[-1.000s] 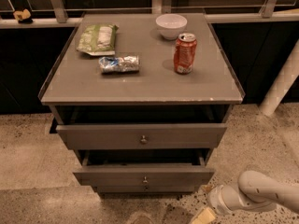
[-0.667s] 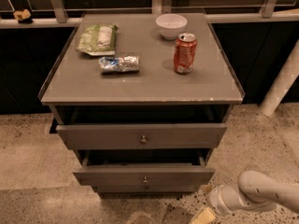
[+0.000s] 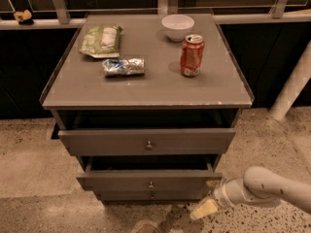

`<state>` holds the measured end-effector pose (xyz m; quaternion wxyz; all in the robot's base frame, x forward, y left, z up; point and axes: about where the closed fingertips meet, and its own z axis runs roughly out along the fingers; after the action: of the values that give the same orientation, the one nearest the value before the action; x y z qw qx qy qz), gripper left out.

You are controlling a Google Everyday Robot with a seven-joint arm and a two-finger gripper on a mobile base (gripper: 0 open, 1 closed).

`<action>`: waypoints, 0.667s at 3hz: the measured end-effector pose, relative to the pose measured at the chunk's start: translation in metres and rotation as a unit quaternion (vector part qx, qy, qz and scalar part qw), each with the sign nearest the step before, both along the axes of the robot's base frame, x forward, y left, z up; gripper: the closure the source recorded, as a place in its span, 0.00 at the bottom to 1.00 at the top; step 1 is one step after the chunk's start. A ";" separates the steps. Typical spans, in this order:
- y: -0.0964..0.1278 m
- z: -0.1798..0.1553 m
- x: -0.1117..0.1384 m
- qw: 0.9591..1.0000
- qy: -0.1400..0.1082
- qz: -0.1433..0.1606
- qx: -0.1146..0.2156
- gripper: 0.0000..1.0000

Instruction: Close middle drawer

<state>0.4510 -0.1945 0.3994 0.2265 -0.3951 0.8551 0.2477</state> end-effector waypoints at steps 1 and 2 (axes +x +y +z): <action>0.003 0.009 0.031 1.000 -0.016 -0.025 0.001 0.00; 0.006 0.018 0.051 0.999 -0.031 -0.042 0.003 0.00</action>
Offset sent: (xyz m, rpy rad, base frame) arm 0.0762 0.0058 0.0319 0.0068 -0.1016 -0.1315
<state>0.5020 -0.1885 0.4178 0.2641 -0.3652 0.8631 0.2279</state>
